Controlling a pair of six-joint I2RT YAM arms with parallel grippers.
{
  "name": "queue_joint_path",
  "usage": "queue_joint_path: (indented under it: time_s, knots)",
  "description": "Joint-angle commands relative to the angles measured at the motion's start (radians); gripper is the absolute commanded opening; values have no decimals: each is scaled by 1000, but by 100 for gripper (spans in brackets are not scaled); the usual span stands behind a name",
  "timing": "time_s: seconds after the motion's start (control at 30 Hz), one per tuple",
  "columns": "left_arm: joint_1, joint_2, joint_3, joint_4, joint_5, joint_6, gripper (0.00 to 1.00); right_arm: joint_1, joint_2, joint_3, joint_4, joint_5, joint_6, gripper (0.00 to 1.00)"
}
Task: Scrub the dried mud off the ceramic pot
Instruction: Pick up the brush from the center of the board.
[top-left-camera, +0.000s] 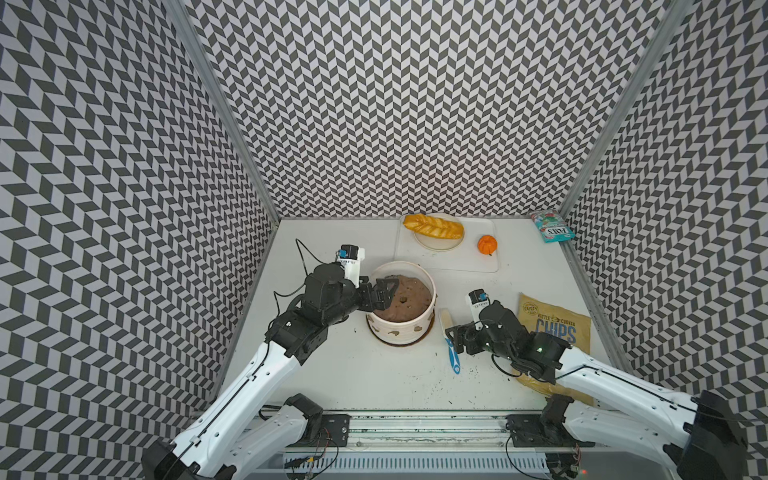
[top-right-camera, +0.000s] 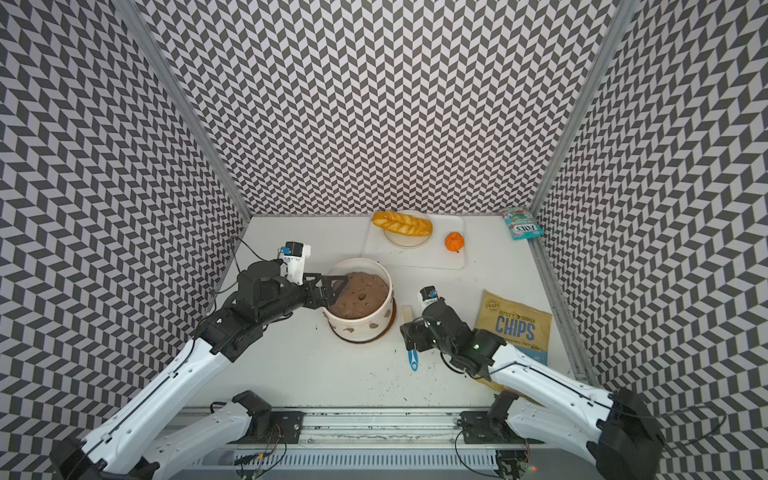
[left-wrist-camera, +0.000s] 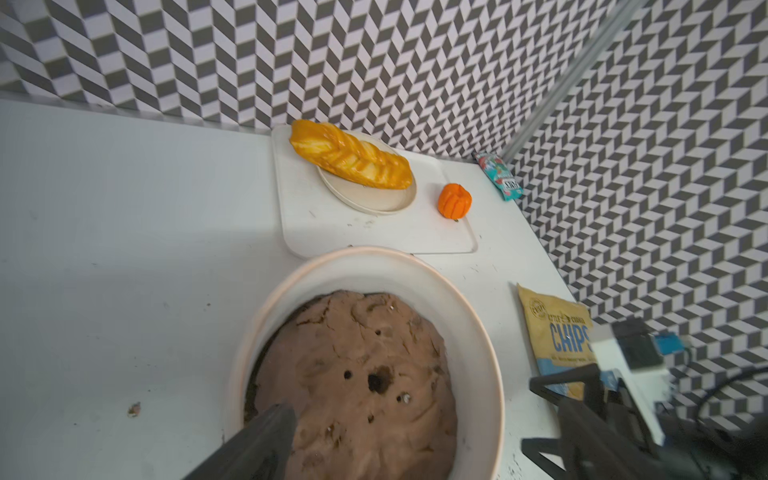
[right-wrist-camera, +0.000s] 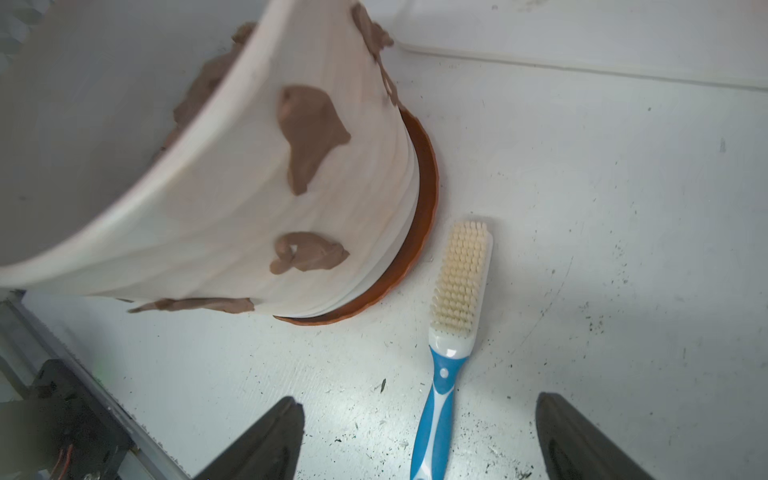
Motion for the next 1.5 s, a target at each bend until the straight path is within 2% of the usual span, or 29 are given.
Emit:
queue_joint_path:
  time_s: [0.0,0.13,0.47,1.23,1.37,1.47]
  knots:
    - [-17,-47,-1,-55,109,-21,100,32,37,-26,49,62,84,84]
    - [-52,-82,-45,-64,151,-52,100,60,104,-35,62,57,119,71]
    - [-77,-125,-82,-171,188,-35,100,114,212,-49,58,60,167,58]
    - [-99,-106,-85,-224,124,28,100,115,458,45,72,131,130,45]
    - [-98,-95,-84,-219,130,29,100,110,481,46,70,134,125,38]
    - [-98,-90,-80,-213,133,28,100,111,468,37,62,149,137,24]
